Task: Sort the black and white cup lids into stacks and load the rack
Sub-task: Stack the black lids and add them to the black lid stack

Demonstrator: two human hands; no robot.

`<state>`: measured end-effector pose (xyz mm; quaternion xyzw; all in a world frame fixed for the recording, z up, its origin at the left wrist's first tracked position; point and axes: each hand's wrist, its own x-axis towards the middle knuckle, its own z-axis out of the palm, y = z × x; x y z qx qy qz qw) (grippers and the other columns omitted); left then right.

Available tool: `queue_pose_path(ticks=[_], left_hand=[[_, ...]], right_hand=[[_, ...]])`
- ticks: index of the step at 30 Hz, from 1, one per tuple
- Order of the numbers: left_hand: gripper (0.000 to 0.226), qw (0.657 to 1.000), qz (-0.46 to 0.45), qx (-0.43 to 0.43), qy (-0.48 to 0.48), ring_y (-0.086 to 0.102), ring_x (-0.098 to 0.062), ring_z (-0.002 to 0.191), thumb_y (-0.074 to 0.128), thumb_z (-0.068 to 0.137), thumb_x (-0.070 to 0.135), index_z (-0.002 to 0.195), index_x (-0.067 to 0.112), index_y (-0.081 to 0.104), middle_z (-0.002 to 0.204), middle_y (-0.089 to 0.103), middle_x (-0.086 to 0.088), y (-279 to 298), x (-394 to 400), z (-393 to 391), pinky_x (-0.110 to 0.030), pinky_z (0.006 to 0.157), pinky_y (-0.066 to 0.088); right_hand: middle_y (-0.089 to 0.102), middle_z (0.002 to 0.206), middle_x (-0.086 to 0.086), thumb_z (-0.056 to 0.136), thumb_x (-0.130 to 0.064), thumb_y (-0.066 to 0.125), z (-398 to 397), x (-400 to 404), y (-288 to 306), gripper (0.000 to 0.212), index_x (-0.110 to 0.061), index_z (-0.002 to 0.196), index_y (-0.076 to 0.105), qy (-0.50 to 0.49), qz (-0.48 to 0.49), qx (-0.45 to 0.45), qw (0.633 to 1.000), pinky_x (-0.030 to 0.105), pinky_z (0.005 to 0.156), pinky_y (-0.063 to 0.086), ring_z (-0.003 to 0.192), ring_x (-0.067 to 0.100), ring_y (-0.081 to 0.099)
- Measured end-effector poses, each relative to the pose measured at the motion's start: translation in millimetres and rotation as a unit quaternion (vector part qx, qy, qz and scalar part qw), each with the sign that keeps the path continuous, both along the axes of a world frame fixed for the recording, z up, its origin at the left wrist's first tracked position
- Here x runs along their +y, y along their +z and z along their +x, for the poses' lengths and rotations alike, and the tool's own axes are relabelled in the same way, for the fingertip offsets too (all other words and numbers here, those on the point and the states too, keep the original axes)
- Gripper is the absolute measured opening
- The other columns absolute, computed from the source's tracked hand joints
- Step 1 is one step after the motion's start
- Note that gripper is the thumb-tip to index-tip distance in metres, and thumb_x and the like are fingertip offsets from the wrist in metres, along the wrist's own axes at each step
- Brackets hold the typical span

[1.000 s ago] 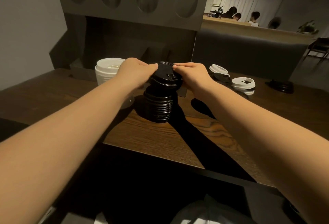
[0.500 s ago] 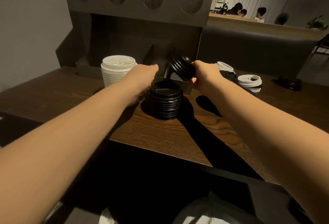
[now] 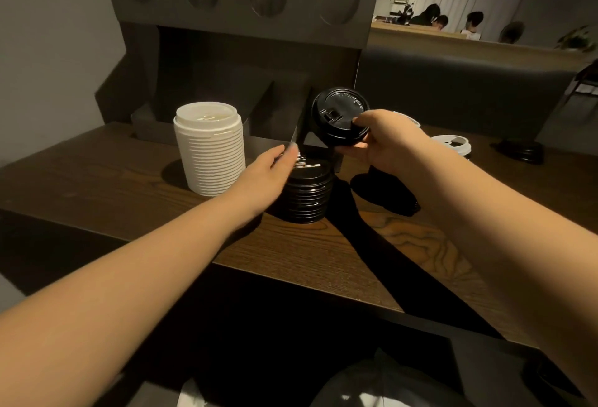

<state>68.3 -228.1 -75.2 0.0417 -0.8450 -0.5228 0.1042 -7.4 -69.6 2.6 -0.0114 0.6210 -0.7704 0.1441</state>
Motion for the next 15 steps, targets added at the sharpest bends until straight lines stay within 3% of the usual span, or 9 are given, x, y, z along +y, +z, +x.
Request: queue_pose_path(ticks=[2,5,8,10,12,15], left_hand=[[0.06,0.999,0.035,-0.017,0.031,0.049,-0.015,0.122,0.02,0.1,0.055,0.13,0.019,0.058,0.128,0.059,0.001,4.4,-0.3,-1.7,-0.034,0.105,0.035],[0.055,0.994,0.054,-0.017,0.092,0.054,-0.029,0.117,0.025,0.101,0.05,0.12,0.014,0.062,0.121,0.062,-0.013,5.7,0.6,-3.2,-0.043,0.104,0.038],[0.042,0.991,0.086,0.026,0.102,0.053,-0.021,0.088,0.032,0.1,0.047,0.079,0.019,0.054,0.093,0.056,-0.011,8.1,4.8,-0.8,-0.039,0.085,0.041],[0.046,0.988,0.112,0.07,0.083,0.05,-0.018,0.081,0.038,0.092,0.058,0.081,0.016,0.054,0.089,0.052,-0.01,12.3,5.3,0.3,-0.036,0.076,0.038],[0.057,0.987,0.117,0.097,0.05,0.053,-0.02,0.083,0.042,0.08,0.068,0.092,0.015,0.06,0.09,0.055,-0.007,17.1,5.7,0.3,-0.033,0.078,0.042],[0.037,0.979,0.129,0.138,0.078,0.06,-0.014,0.103,0.058,0.09,0.044,0.103,0.01,0.067,0.104,0.065,-0.003,23.5,7.5,-4.3,-0.031,0.094,0.048]], right_hand=[[0.055,0.114,0.02,0.092,0.005,0.041,4.1,2.8,0.6,0.013,-0.007,0.092,0.047,0.019,-0.009,-0.02,1.0,0.044,0.072,0.057,0.098,0.03,0.061],[0.054,0.121,0.022,0.091,0.005,0.04,13.4,2.7,-4.0,0.015,-0.004,0.101,0.047,0.023,-0.043,-0.053,0.997,0.046,0.068,0.058,0.1,0.034,0.061],[0.055,0.119,0.019,0.089,0.003,0.044,23.4,0.9,-13.0,0.022,-0.006,0.108,0.05,0.045,-0.064,-0.066,0.995,0.041,0.061,0.06,0.099,0.032,0.062],[0.058,0.11,0.017,0.089,0.002,0.045,28.1,-0.5,-16.3,0.021,-0.006,0.107,0.051,0.054,-0.081,-0.071,0.993,0.04,0.062,0.06,0.091,0.029,0.064],[0.058,0.111,0.019,0.088,0.003,0.047,31.9,-3.1,-15.1,0.017,-0.005,0.103,0.051,0.056,-0.106,-0.074,0.99,0.041,0.066,0.06,0.094,0.031,0.064],[0.054,0.124,0.022,0.086,0.001,0.054,29.7,-8.0,-13.1,0.02,-0.004,0.106,0.052,0.076,-0.081,-0.055,0.992,0.038,0.067,0.06,0.105,0.035,0.061]])
